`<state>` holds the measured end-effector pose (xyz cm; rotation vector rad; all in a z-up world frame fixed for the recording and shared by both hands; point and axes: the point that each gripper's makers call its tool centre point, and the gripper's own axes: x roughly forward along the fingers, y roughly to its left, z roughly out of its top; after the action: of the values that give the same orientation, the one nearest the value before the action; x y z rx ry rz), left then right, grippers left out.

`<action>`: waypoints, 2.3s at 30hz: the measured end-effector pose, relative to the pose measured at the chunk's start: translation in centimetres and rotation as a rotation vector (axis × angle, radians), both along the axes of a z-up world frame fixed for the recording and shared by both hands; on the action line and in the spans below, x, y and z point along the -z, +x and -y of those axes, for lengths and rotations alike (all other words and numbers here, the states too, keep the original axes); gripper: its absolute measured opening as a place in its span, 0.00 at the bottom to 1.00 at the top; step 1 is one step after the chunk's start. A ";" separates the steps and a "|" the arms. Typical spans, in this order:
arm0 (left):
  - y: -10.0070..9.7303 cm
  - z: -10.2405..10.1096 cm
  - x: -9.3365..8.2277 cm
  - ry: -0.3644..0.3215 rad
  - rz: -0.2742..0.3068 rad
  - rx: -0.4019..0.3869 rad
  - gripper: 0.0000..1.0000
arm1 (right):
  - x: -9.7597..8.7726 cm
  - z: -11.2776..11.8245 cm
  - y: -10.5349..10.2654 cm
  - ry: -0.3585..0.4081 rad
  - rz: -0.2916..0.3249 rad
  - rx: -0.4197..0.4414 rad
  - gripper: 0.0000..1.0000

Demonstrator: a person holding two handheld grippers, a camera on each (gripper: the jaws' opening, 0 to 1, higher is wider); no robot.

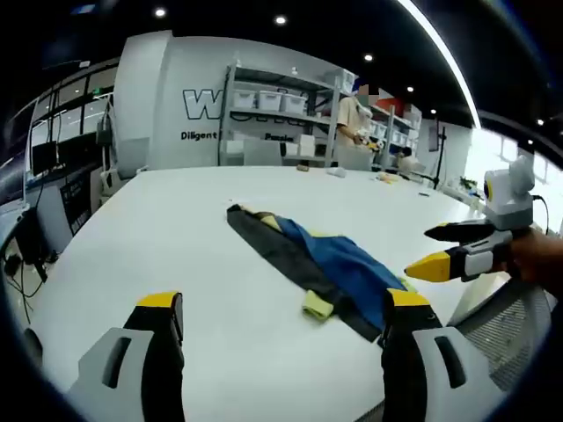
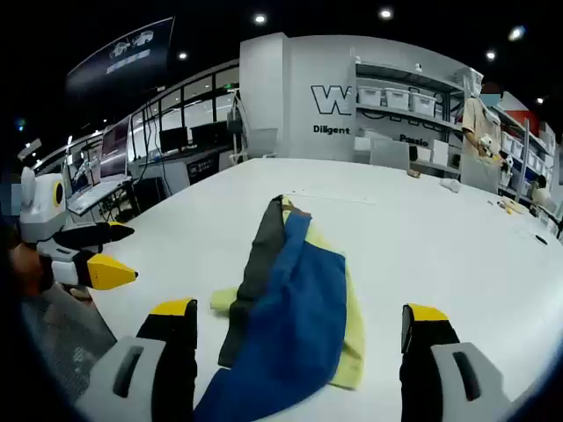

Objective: Fold the garment on the visible template until the final outline fits inside the template.

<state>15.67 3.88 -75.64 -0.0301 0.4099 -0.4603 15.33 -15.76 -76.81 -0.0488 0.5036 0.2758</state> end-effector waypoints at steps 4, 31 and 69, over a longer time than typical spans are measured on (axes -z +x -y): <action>0.0 0.0 0.1 0.001 -0.002 0.002 0.88 | 0.0 0.0 0.0 -0.001 -0.002 -0.001 0.99; -0.2 0.2 0.2 0.001 -0.012 0.013 0.86 | 0.0 -0.1 0.0 0.002 -0.001 -0.004 0.98; 0.6 0.7 0.4 0.011 -0.024 0.034 0.82 | 0.5 -0.5 0.2 -0.013 -0.028 -0.027 0.97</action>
<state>16.27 3.17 -76.03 -0.0180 0.4367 -0.4914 15.53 -15.30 -77.35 -0.0648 0.5334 0.3001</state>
